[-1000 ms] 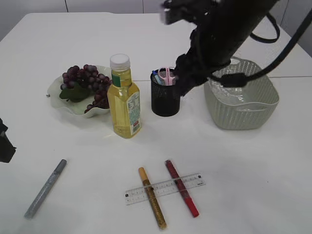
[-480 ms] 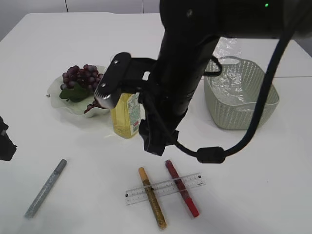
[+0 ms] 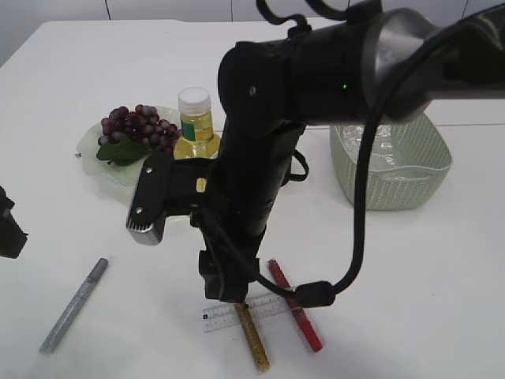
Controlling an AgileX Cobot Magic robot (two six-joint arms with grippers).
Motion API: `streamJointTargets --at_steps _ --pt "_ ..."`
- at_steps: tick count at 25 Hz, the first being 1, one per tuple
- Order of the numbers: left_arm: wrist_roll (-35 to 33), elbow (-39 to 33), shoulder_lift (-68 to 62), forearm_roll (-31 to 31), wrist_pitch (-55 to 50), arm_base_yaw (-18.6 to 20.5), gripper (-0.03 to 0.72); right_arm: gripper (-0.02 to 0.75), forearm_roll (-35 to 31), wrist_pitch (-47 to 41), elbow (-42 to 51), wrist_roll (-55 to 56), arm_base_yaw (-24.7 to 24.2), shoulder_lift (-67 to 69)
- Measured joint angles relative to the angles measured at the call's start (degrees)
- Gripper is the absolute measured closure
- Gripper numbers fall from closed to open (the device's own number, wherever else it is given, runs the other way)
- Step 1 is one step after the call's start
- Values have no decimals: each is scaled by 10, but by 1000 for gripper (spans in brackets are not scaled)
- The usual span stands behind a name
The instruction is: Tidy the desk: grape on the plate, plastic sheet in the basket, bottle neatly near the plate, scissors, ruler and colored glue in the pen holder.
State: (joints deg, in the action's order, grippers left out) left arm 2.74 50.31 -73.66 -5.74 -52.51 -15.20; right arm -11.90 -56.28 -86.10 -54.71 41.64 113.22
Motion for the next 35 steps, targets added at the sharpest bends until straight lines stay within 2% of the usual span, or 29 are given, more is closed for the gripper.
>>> streamJointTargets --at_steps 8,35 --pt "0 0 0 0 11 0 254 333 25 14 0 -1 37 62" --pt "0 0 0 0 26 0 255 303 53 43 0 11 37 102"
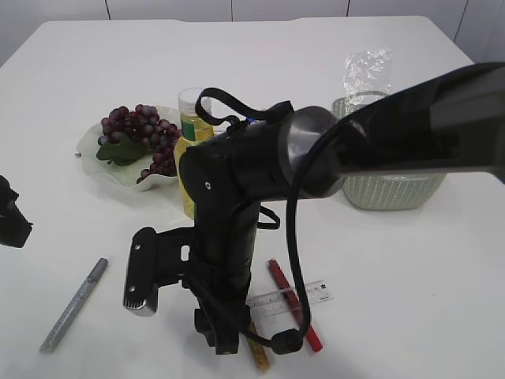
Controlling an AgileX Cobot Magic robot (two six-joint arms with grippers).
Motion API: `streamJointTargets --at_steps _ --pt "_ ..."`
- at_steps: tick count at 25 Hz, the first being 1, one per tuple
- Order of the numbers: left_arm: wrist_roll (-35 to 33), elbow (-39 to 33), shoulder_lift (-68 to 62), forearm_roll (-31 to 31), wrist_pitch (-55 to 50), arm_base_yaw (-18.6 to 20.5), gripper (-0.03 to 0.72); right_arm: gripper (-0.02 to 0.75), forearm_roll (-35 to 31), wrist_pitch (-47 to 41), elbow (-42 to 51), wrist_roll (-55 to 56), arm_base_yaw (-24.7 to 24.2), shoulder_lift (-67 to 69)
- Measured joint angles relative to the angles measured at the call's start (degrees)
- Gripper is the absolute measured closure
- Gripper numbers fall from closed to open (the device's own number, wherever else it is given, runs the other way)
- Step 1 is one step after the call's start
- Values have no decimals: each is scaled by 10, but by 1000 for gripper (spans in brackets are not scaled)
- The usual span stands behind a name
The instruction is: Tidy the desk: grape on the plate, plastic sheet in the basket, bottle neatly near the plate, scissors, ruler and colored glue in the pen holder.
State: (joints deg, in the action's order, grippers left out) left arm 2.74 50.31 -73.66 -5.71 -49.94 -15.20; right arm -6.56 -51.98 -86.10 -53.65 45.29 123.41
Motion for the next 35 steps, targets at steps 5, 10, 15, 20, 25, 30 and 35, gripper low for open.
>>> streamJointTargets --at_steps 5,10,15,20,25,30,35 --pt "0 0 0 0 0 0 255 302 0 0 0 0 0 9" --pt "0 0 0 0 1 0 255 356 1 0 0 0 0 14" --pt "0 0 0 0 2 0 255 464 2 0 0 0 0 14" --pt "0 0 0 1 3 0 255 468 3 0 0 0 0 14" --pt "0 0 0 1 3 0 255 468 3 0 0 0 0 3" --pt "0 0 0 1 3 0 255 469 1 3 0 0 0 -56" --pt "0 0 0 1 3 0 255 469 -20 6 0 0 -14 -114"
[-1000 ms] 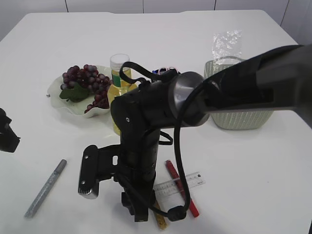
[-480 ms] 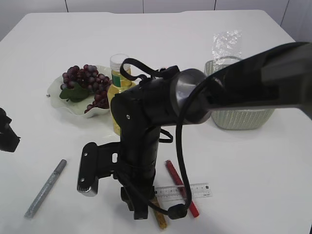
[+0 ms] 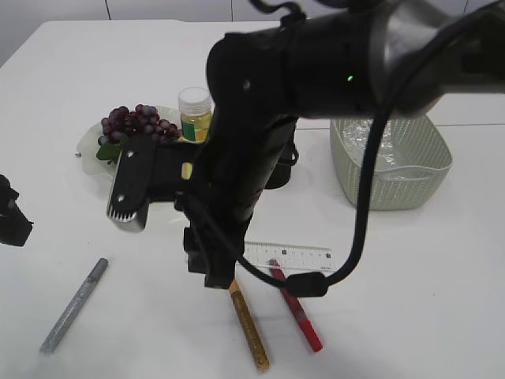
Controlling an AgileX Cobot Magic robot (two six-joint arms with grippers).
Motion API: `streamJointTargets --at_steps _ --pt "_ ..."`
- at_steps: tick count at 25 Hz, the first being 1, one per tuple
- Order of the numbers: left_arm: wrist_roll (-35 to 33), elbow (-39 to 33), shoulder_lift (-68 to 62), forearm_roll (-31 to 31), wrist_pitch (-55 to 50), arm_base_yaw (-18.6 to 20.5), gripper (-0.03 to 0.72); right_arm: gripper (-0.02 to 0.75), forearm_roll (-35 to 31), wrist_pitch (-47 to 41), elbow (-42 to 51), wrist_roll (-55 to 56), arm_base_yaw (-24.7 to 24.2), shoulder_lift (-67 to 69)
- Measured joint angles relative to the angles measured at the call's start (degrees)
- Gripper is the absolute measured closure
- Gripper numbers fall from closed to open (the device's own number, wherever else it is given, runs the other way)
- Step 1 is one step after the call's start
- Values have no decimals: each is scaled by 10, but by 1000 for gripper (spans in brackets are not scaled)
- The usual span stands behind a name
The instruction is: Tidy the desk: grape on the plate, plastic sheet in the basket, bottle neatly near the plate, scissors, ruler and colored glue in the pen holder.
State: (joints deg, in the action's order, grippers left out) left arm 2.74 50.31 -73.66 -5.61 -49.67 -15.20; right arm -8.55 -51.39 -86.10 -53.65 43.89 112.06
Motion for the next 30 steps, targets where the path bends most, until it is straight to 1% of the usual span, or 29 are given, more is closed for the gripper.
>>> streamJointTargets --at_steps 3,6,15,19,23,27,30 --pt "0 0 0 0 0 0 255 469 -34 0 0 -9 -24 -30" --pt "0 0 0 0 0 0 255 470 -89 0 0 -42 -55 -57" --pt "0 0 0 0 0 0 255 470 -304 0 0 -155 -173 -98" --pt "0 0 0 0 0 0 255 470 -382 0 0 -206 -212 -102" --pt "0 0 0 0 -1 0 255 470 -440 1 0 -261 -241 -103" --pt "0 0 0 0 -3 0 255 470 -540 1 1 -334 -278 -104" --pt "0 0 0 0 -8 0 255 470 -628 6 1 -397 -319 -104"
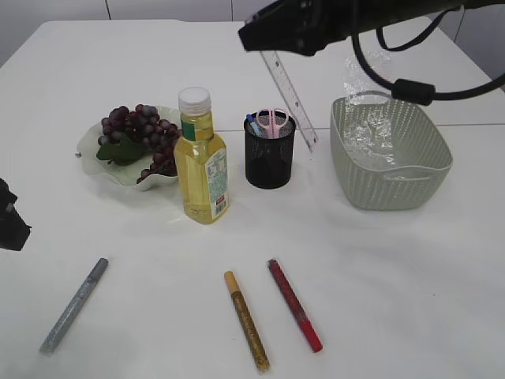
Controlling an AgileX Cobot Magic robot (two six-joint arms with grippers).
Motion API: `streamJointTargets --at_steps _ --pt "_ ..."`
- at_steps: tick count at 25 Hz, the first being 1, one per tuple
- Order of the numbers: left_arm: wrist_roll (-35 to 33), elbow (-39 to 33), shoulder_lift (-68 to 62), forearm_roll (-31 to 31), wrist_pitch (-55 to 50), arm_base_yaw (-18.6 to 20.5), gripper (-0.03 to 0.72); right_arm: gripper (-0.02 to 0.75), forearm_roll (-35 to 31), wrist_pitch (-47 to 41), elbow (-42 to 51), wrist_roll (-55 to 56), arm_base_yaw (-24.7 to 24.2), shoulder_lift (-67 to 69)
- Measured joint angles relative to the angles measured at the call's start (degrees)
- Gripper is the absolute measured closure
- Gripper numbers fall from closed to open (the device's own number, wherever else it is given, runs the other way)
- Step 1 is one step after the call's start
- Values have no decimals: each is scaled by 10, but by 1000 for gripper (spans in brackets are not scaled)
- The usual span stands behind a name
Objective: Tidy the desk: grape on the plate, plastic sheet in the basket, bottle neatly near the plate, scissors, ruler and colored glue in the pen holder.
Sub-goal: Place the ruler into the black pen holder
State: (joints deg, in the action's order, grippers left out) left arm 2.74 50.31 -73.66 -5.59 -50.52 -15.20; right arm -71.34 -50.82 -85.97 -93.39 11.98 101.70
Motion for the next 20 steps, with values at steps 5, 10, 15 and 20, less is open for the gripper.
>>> streamJointTargets --at_steps 5,10,15,20 --pt "0 0 0 -1 -8 0 255 470 -166 11 0 -98 -50 7" --pt "0 0 0 -1 -13 0 255 470 -285 15 0 -192 -55 46" --pt "0 0 0 -1 -24 0 255 470 -296 15 -1 -248 -55 94" --pt "0 0 0 -1 -24 0 255 470 -297 6 -48 -268 -55 146"
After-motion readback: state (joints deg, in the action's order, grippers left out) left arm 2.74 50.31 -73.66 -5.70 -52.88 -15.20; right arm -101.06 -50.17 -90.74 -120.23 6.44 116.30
